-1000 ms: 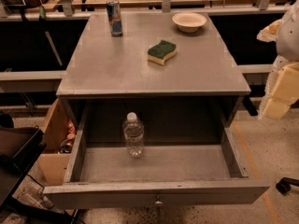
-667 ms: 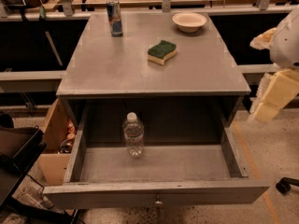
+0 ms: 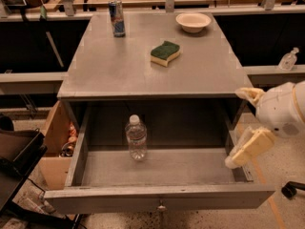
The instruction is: Pick water bottle from top drawer and place on counter
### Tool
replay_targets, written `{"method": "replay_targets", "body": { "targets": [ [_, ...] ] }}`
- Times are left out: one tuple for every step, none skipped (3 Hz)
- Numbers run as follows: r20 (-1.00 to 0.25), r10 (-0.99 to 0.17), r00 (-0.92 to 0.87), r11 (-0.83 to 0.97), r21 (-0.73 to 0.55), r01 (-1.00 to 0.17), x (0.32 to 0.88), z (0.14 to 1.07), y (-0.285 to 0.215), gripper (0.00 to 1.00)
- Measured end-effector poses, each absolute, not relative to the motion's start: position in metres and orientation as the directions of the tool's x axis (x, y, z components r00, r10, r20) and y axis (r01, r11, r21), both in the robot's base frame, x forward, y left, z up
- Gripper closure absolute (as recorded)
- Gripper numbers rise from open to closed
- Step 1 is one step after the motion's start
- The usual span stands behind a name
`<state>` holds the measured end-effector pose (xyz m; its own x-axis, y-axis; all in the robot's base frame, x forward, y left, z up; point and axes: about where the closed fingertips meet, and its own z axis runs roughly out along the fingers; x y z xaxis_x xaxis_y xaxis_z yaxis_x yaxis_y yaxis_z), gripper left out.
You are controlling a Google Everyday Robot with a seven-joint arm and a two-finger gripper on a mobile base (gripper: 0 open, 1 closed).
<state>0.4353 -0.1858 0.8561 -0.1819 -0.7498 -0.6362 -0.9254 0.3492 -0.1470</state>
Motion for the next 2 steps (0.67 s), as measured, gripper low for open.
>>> {"method": "replay_targets", "body": {
  "targets": [
    [-0.792,-0.601,-0.109,0.401,-0.180,-0.898,0.447,0.835,-0.165,0.00],
    [-0.850,-0.526,-0.028,0.439,-0.243,-0.865,0.459,0.857,-0.154,0.00]
  ]
}}
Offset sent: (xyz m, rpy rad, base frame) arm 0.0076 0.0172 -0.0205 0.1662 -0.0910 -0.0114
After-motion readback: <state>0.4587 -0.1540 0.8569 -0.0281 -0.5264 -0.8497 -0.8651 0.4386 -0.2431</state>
